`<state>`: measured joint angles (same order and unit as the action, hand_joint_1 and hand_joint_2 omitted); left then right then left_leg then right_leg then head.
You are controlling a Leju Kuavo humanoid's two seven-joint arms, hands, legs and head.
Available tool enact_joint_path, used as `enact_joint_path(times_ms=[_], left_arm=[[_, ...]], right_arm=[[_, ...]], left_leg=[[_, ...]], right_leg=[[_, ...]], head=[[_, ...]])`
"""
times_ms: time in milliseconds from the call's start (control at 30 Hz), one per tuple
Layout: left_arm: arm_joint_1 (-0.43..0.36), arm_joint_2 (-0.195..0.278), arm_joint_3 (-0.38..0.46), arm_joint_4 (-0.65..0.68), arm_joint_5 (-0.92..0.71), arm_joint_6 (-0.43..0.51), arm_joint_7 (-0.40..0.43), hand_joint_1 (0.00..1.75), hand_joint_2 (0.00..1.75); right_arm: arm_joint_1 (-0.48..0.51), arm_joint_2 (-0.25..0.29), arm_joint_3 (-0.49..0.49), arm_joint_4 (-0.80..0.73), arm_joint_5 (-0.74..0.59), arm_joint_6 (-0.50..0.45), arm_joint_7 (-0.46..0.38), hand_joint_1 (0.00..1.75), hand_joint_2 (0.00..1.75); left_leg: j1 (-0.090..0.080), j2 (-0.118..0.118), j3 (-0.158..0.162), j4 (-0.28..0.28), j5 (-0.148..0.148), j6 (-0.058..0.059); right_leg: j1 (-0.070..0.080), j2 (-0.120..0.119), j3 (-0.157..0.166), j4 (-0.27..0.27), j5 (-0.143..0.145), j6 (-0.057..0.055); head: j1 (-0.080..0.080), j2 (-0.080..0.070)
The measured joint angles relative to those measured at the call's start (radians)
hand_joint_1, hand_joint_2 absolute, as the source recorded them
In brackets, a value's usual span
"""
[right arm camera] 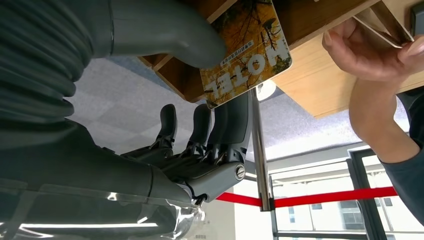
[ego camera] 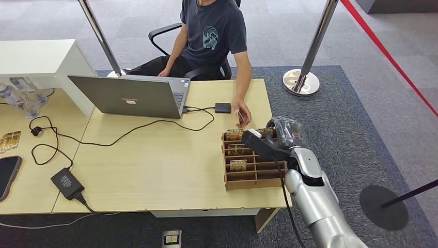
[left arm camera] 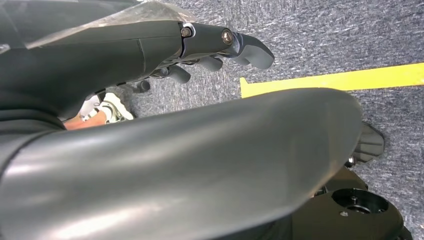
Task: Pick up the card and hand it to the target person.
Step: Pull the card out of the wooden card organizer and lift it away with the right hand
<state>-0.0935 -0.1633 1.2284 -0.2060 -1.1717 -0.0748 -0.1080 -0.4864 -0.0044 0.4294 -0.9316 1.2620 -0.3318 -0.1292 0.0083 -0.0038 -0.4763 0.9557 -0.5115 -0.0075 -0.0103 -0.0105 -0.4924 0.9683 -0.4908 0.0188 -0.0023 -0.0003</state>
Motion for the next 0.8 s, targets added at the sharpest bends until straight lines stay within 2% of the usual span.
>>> enact_joint_path(times_ms=[367,800], left_arm=[[0.0,0.0,0.0,0.0,-0.005,0.0,0.006,0.0,0.0],[0.0,0.0,0.0,0.0,-0.006,0.0,0.008,0.0,0.0]], right_arm=[[-0.009,0.007,-0.008,0.019,0.006,-0.007,-0.01,1.01,1.75],[-0.008,0.009,-0.014,0.02,0.011,-0.013,-0.013,1.47,1.75]], left_leg=[[0.0,0.0,0.0,0.0,0.0,0.0],[0.0,0.0,0.0,0.0,0.001,-0.001]], right_leg=[[0.0,0.0,0.0,0.0,0.0,0.0],[0.0,0.0,0.0,0.0,0.001,0.0]], head=[[0.0,0.0],[0.0,0.0]])
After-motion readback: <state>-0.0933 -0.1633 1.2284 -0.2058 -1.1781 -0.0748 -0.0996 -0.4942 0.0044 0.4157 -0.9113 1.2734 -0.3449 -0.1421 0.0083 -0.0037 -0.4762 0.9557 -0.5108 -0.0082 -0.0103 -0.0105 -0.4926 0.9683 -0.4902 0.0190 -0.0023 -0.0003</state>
